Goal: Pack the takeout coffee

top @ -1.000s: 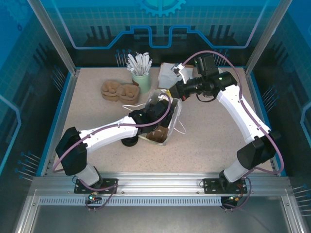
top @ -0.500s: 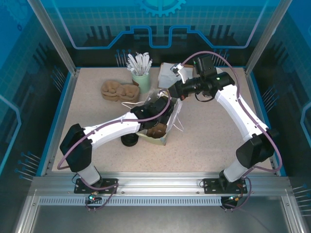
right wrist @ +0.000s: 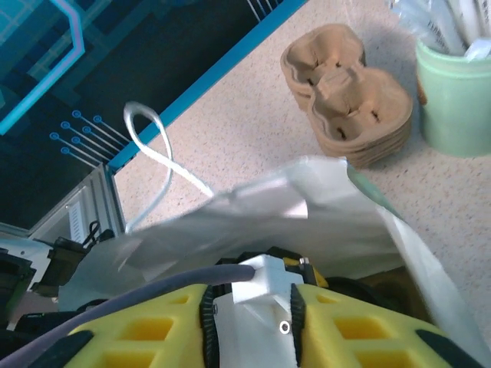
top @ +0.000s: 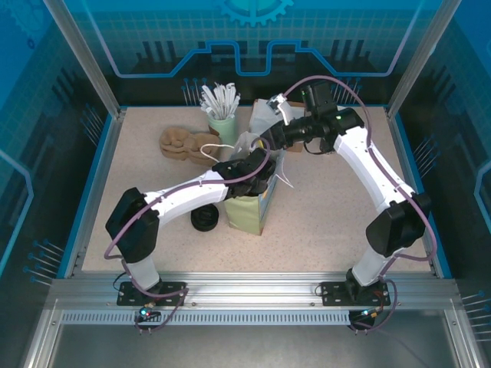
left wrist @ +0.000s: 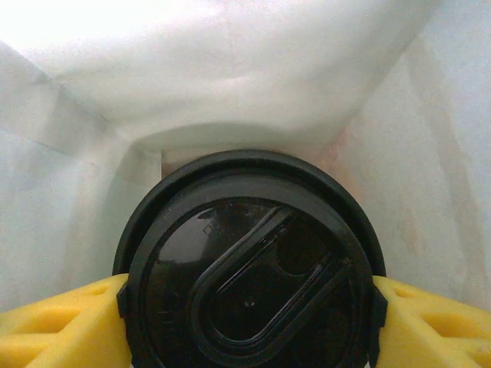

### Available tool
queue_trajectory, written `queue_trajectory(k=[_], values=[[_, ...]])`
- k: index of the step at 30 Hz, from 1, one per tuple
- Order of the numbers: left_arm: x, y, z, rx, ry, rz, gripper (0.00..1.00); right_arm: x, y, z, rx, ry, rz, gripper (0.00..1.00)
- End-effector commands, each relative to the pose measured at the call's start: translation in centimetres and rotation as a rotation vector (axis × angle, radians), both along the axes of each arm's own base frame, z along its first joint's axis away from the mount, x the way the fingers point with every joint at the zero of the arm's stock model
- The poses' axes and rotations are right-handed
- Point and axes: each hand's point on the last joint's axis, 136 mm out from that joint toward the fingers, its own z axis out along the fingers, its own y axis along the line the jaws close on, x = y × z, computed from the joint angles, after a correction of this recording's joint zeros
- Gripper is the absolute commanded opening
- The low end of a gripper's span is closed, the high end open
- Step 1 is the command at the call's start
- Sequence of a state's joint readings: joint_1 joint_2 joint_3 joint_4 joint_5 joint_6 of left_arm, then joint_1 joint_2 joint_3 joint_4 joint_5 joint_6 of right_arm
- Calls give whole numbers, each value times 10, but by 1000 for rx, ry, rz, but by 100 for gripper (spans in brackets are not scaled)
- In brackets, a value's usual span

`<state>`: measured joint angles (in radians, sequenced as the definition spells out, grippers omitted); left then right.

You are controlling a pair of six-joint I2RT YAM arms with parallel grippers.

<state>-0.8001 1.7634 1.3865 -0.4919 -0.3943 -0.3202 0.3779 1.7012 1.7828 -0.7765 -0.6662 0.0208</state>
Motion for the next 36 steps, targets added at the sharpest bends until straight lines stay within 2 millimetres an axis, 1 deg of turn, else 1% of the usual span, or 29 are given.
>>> queue_trajectory(k=[1, 4, 7, 10, 15, 20, 24, 28, 34, 36], values=[[4, -1, -2, -21, 48, 17, 70, 5, -1, 25, 42, -9, -6, 40], [7, -3, -3, -28, 63, 12, 70, 13, -7, 39, 57, -27, -37, 45], [11, -6, -3, -30, 83, 6, 70, 16, -14, 52, 65, -58, -59, 46], [13, -9, -5, -22, 112, -5, 70, 13, -21, 60, 58, -86, -78, 46], [17, -9, -10, -18, 185, 3, 70, 11, -39, 65, 39, -115, -151, 46], [22, -11, -13, -15, 223, 13, 70, 11, -63, 64, 24, -130, -292, 46], [26, -13, -15, -14, 247, 24, 70, 10, -87, 58, 11, -130, -438, 46], [29, -15, -20, -12, 274, 31, 70, 3, -107, 44, 9, -75, -559, 44], [34, -15, -24, -16, 310, 49, 70, -10, -121, 11, -30, 70, -659, 42], [34, -15, -27, -17, 322, 52, 70, -12, -121, 0, -38, 113, -674, 43]])
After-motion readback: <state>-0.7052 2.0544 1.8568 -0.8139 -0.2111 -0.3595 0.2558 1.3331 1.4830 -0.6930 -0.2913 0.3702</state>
